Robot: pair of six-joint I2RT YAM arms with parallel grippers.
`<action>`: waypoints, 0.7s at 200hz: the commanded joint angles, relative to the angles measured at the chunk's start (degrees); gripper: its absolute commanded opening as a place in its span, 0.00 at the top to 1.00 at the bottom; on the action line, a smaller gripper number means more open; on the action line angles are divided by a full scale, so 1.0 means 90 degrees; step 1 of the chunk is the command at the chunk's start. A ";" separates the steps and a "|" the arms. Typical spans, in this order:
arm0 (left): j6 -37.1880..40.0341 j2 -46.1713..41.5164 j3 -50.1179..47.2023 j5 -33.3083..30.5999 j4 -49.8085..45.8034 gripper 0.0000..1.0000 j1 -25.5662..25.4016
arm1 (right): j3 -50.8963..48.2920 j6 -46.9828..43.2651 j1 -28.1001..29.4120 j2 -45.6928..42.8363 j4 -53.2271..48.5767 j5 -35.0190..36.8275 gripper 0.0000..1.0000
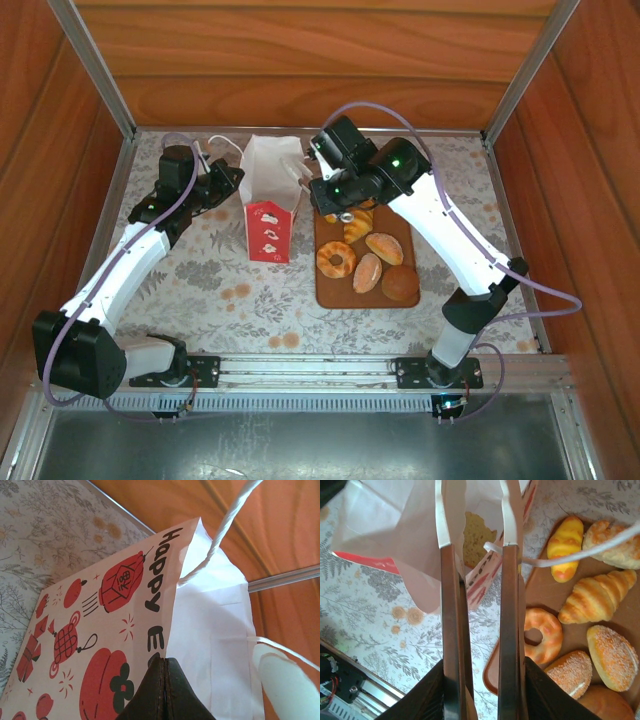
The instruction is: Place the fake bread into the paper bag
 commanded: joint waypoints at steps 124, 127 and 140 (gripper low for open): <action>0.1312 -0.1086 0.0056 -0.0814 -0.0837 0.28 0.0012 | -0.1936 -0.0253 -0.2622 -0.2399 0.1285 -0.1356 0.60; 0.1340 -0.1130 0.0038 -0.0851 -0.0845 0.27 0.0013 | -0.2063 -0.0255 -0.2694 -0.2443 0.1306 -0.1353 0.60; 0.1469 -0.1335 -0.0042 -0.0971 -0.0852 0.22 0.0029 | -0.2575 -0.0365 -0.2951 -0.2591 0.1340 -0.1352 0.60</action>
